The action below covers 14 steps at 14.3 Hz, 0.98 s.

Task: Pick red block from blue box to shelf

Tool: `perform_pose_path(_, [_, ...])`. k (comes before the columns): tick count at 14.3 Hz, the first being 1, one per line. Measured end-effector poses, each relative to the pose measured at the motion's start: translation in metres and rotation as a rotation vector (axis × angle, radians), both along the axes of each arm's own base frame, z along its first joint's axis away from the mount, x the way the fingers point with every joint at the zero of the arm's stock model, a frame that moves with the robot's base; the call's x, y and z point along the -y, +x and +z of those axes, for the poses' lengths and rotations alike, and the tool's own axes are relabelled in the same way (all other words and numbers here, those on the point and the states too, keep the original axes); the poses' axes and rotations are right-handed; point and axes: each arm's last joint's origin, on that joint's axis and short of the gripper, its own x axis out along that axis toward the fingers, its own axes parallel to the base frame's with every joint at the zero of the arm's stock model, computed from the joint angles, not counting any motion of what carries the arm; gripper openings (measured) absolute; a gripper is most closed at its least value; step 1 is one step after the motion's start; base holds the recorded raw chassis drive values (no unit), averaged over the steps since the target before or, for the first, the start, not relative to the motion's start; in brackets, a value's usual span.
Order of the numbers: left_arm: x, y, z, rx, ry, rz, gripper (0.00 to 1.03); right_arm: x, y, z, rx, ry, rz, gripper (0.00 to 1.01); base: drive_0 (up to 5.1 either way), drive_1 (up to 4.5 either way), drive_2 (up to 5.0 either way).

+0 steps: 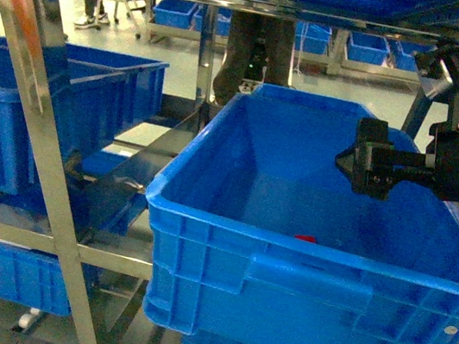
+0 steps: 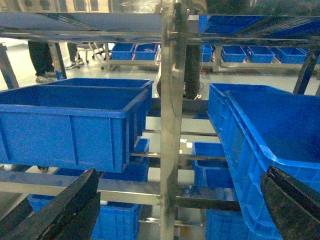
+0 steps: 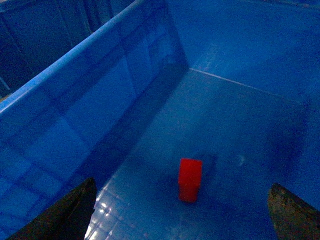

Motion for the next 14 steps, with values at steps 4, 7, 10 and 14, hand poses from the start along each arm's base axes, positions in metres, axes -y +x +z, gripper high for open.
perform_pose_path(4, [0.000, 0.000, 0.000, 0.000, 0.000, 0.000, 0.98, 0.010, -0.049, 0.012, 0.014, 0.044, -0.018, 0.98, 0.0, 0.00, 0.0])
perform_pose_path(7, [0.000, 0.000, 0.000, 0.000, 0.000, 0.000, 0.98, 0.035, -0.079, 0.054, 0.237, -0.010, -0.125, 0.98, 0.0, 0.00, 0.0])
perform_pose_path(10, [0.000, 0.000, 0.000, 0.000, 0.000, 0.000, 0.98, 0.060, -0.119, 0.067, 0.404, -0.151, -0.252, 0.98, 0.0, 0.00, 0.0])
perform_pose_path(14, [0.000, 0.000, 0.000, 0.000, 0.000, 0.000, 0.98, 0.066, -0.155, 0.069, 0.442, -0.203, -0.279, 0.98, 0.0, 0.00, 0.0])
